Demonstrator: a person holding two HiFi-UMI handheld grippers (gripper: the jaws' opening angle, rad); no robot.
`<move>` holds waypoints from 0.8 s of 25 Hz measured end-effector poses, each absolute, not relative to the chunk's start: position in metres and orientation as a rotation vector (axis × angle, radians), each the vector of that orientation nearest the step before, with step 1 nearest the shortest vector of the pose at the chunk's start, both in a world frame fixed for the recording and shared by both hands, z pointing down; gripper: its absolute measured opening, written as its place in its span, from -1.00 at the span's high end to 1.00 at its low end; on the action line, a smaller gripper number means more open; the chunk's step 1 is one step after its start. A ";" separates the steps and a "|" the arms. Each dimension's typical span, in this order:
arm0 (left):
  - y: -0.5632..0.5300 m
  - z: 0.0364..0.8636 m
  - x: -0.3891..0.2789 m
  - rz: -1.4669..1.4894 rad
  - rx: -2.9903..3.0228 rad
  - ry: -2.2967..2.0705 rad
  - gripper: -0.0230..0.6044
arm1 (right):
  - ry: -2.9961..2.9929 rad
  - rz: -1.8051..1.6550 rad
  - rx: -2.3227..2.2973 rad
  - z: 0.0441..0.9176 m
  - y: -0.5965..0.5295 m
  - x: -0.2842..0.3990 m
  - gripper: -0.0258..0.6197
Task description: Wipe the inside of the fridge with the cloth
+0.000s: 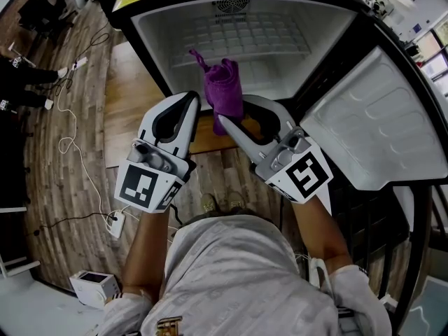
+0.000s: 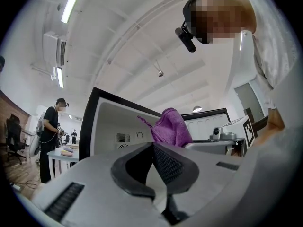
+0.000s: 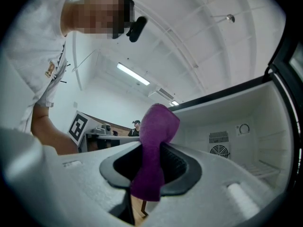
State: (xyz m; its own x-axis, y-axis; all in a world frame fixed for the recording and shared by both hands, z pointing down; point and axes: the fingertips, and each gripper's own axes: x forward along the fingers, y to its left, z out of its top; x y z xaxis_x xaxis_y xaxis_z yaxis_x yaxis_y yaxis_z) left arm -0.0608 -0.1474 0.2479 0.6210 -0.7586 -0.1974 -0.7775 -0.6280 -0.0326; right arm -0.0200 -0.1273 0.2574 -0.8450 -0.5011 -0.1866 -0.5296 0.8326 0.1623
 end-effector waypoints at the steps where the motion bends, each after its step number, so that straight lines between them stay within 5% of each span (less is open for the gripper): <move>1: -0.147 0.248 -0.061 0.252 -2.725 1.294 0.93 | 2.873 0.321 -0.812 0.257 -0.126 -0.021 0.58; 20: -0.146 0.250 -0.067 0.263 -2.730 1.284 0.93 | 2.864 0.324 -0.797 0.255 -0.120 -0.032 0.59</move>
